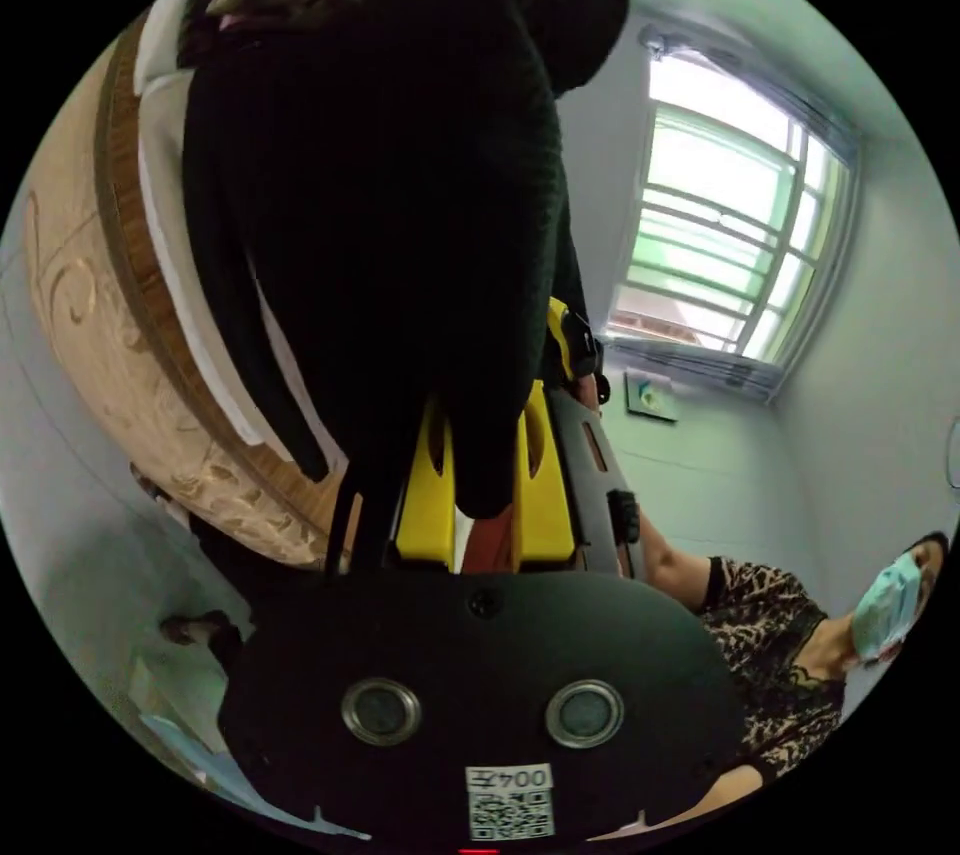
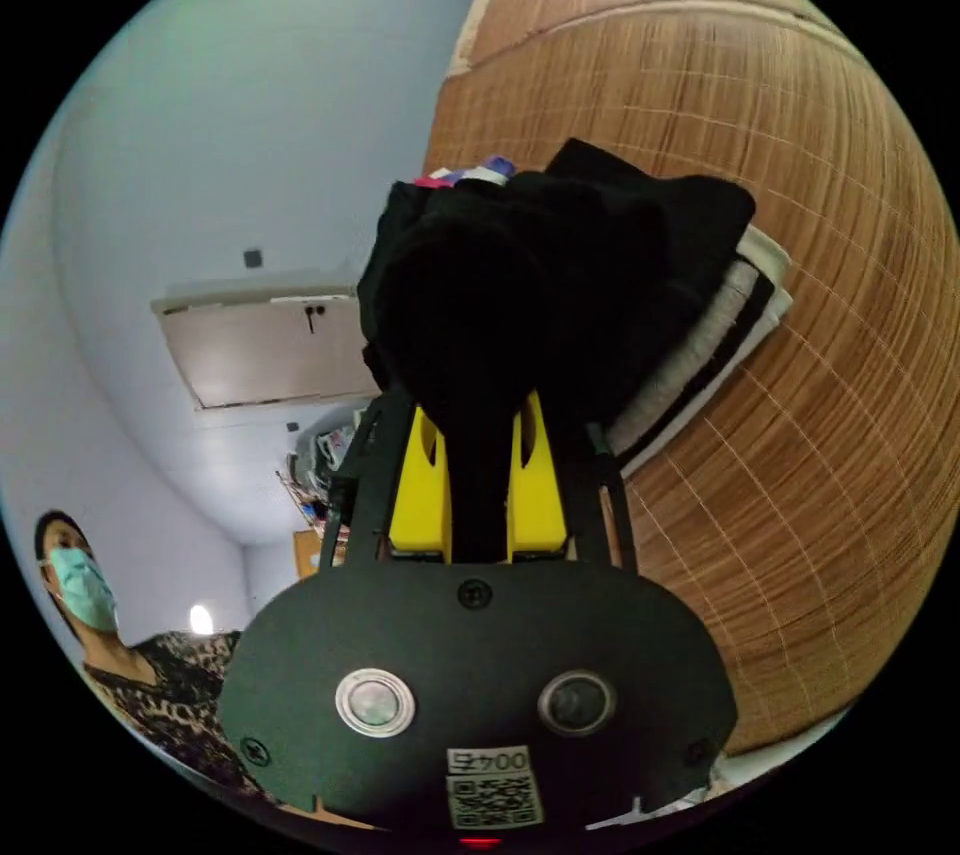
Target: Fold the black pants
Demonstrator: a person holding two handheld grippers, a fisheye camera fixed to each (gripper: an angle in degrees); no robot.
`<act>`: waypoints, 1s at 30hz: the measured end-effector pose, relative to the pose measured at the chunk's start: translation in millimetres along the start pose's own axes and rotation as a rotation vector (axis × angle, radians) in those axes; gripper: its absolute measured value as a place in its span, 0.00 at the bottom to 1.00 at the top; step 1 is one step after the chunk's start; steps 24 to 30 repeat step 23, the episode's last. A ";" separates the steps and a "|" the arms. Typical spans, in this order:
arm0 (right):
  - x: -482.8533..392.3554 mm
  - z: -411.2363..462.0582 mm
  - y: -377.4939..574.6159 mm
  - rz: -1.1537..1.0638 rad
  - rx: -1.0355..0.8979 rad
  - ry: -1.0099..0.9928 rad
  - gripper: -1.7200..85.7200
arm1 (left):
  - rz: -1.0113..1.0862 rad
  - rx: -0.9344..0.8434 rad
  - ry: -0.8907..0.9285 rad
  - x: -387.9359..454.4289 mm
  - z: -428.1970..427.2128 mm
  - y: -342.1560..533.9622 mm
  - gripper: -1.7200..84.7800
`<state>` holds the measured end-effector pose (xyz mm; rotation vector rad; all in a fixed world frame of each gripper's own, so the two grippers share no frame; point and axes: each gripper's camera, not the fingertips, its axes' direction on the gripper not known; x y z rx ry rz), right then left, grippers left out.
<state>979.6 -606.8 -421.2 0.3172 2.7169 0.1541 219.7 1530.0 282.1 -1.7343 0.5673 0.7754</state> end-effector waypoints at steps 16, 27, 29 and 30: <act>-143.6 -121.3 9.3 -0.171 0.146 0.300 0.17 | 0.127 0.103 -0.052 79.7 -36.5 141.8 0.16; -322.1 -32.2 80.0 -0.611 -0.333 0.303 0.02 | 0.216 0.333 -0.214 119.7 -120.3 418.3 0.05; -322.1 -32.2 80.0 -0.611 -0.333 0.303 0.02 | 0.216 0.333 -0.214 119.7 -120.3 418.3 0.05; -322.1 -32.2 80.0 -0.611 -0.333 0.303 0.02 | 0.216 0.333 -0.214 119.7 -120.3 418.3 0.05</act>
